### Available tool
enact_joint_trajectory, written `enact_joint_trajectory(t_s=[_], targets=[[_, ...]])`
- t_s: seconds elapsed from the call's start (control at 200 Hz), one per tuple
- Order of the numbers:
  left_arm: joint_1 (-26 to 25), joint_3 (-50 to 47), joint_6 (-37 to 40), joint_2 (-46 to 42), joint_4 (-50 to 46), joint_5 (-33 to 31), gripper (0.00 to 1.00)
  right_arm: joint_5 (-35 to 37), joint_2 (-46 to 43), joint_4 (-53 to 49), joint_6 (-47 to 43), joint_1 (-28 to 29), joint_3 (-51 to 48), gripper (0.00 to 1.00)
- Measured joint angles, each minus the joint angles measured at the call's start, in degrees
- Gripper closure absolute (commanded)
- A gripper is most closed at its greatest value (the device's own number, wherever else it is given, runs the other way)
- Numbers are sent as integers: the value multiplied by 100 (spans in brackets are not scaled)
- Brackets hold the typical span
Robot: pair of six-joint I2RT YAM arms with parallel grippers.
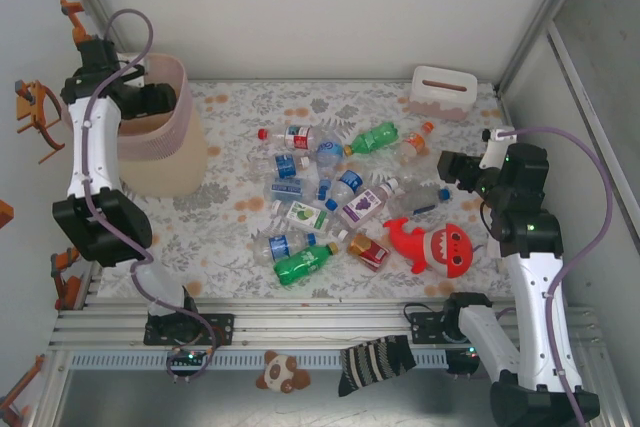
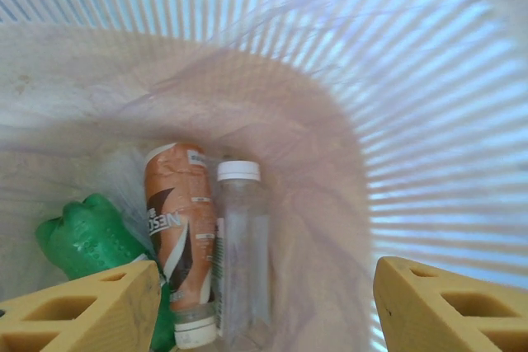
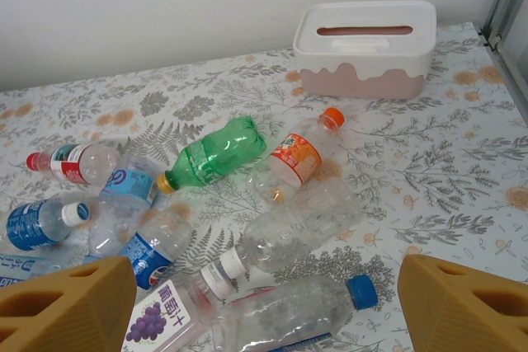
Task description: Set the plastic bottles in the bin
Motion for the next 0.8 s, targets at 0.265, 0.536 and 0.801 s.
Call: enact_joint_trajectory(t_s=[0.265,0.536,0.801], targets=[[-90,35,-122,-614,-210,461,32,-11,2,0,2,4,0,18],[-723,127,-153,-1058,-463,588,33,-68,7,-4,2,11,2,18],[-1762,-293,-83,-1554,-647,479,33,-160,7,-94,2,22,4,19]])
